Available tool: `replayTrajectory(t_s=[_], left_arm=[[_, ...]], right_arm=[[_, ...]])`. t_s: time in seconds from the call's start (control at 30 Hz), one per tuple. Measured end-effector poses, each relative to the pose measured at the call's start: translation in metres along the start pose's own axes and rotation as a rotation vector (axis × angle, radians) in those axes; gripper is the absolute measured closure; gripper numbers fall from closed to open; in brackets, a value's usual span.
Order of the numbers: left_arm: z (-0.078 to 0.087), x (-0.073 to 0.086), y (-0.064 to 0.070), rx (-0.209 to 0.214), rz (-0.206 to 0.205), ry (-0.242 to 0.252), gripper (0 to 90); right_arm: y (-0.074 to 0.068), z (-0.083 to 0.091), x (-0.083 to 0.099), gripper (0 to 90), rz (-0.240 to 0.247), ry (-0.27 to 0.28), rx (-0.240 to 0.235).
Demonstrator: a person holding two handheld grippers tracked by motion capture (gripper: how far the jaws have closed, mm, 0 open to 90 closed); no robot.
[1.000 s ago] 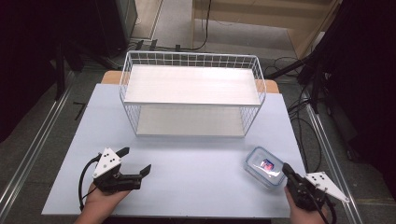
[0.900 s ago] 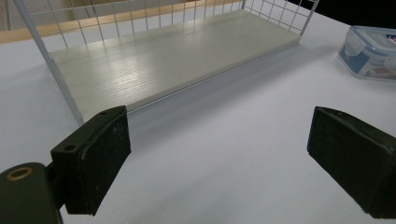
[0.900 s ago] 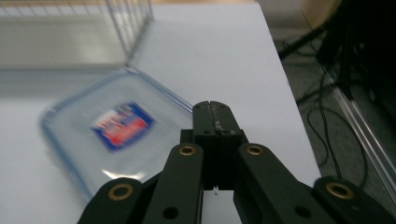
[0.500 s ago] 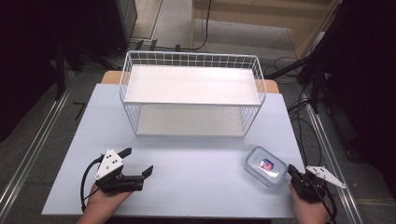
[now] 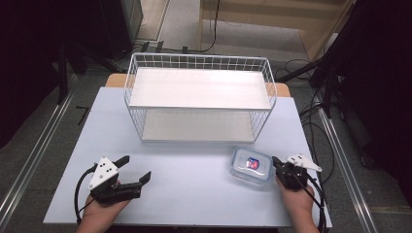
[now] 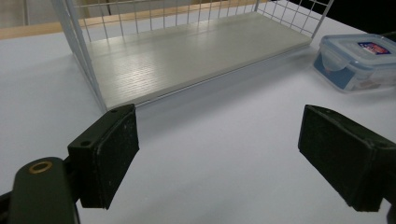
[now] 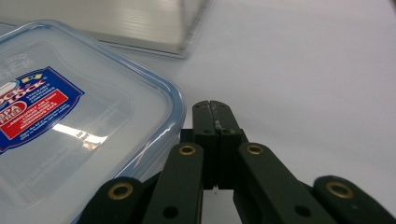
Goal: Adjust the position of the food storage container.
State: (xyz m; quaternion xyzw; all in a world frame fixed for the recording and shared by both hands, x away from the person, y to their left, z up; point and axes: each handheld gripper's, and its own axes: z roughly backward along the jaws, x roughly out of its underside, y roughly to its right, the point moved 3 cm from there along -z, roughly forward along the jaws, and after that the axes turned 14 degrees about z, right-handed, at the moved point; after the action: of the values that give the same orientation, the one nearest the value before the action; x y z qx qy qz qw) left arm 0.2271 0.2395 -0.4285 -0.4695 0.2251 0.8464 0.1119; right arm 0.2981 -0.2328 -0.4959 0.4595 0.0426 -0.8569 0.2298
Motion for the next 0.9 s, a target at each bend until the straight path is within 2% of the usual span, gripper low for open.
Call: replayTrajectory(t_s=[0.13,0.17,0.2,0.23,0.4,0.43,0.47,0.67,0.73,0.77,0.87,0.9], left_arm=[[0.000,0.001,-0.001,0.002,0.005,-0.005,13.4],[0.000,0.001,-0.001,0.002,0.005,-0.005,13.6],[-0.001,0.001,0.000,0.003,0.007,-0.008,13.8],[-0.001,0.001,0.000,0.005,0.009,-0.011,13.9],[-0.003,0.002,0.001,0.015,0.007,-0.010,15.8],[-0.003,0.002,0.001,0.015,0.007,-0.010,18.0],[-0.004,0.004,0.002,0.020,0.004,-0.012,21.3],[-0.012,0.008,-0.004,0.021,0.017,-0.037,39.3],[-0.019,0.010,-0.006,0.020,0.048,-0.057,54.2],[-0.025,0.010,-0.007,0.015,0.067,-0.069,60.5],[-0.043,0.014,-0.002,-0.035,0.052,-0.118,80.5],[-0.049,0.016,0.001,-0.034,0.049,-0.132,86.3]], right_arm=[[-0.026,-0.009,-0.012,90.0,0.028,0.017,-0.071],[-0.026,-0.009,-0.012,90.0,0.028,0.017,-0.071],[-0.038,-0.011,-0.018,90.0,0.035,0.028,-0.104],[-0.044,-0.012,-0.021,90.0,0.032,0.034,-0.120],[-0.074,-0.017,-0.033,90.0,0.067,0.055,-0.178],[-0.074,-0.017,-0.033,90.0,0.067,0.055,-0.178],[-0.087,-0.019,-0.036,90.0,0.082,0.058,-0.203],[-0.128,-0.028,-0.046,90.0,0.121,0.064,-0.288],[-0.139,-0.030,-0.050,90.0,0.135,0.068,-0.303],[-0.142,-0.030,-0.051,90.0,0.139,0.067,-0.301],[-0.138,-0.024,-0.053,90.0,0.113,0.085,-0.288],[-0.135,-0.019,-0.053,90.0,0.111,0.093,-0.282]])
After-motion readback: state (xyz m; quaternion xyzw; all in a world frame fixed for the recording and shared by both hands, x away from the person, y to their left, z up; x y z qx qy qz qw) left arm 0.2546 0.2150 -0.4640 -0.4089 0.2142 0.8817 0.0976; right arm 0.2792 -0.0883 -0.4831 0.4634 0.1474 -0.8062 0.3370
